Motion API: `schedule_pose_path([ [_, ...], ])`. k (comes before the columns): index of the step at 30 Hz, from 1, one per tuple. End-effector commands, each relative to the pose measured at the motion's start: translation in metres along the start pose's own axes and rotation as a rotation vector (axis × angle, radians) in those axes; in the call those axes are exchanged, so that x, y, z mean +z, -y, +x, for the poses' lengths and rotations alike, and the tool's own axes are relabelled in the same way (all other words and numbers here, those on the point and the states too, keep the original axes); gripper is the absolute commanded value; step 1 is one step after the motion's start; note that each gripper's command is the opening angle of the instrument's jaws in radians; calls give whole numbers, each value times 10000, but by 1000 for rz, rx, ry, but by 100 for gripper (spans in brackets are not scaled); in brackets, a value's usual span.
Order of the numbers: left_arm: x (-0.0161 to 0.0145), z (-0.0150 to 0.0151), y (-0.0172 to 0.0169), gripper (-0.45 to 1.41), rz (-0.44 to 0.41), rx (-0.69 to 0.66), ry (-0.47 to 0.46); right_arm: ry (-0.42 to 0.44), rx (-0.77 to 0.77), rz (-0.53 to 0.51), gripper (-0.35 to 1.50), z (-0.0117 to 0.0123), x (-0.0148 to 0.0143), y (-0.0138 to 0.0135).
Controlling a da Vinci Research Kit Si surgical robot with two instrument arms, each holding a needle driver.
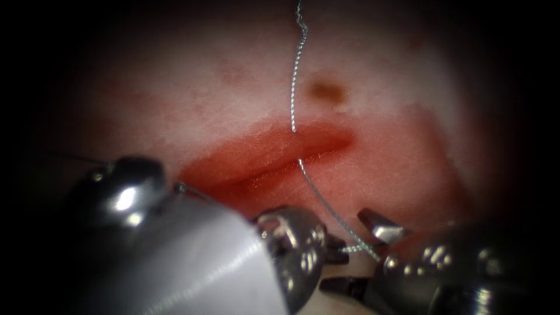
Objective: Wound Closure
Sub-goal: Use the left tool to pull the needle into frame.
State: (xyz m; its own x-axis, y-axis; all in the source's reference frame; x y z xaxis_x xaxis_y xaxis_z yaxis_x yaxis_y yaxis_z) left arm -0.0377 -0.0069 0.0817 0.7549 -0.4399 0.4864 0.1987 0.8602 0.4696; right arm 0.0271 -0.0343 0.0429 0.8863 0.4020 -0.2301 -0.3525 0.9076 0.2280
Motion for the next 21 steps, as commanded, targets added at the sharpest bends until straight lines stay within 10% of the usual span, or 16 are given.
schedule_pose_path([
  [1,-2,-7,-9,-45,-5,10,3,-6,-8,-1,108,15,-3,1],
  [16,5,2,-10,-45,-16,61,3,-5,-14,3,104,14,-6,-3],
  [19,5,3,-10,74,-9,86,3,-6,-15,4,104,13,-6,-4],
  [21,-1,8,-10,105,17,118,8,-6,-17,4,104,12,-6,-4],
])
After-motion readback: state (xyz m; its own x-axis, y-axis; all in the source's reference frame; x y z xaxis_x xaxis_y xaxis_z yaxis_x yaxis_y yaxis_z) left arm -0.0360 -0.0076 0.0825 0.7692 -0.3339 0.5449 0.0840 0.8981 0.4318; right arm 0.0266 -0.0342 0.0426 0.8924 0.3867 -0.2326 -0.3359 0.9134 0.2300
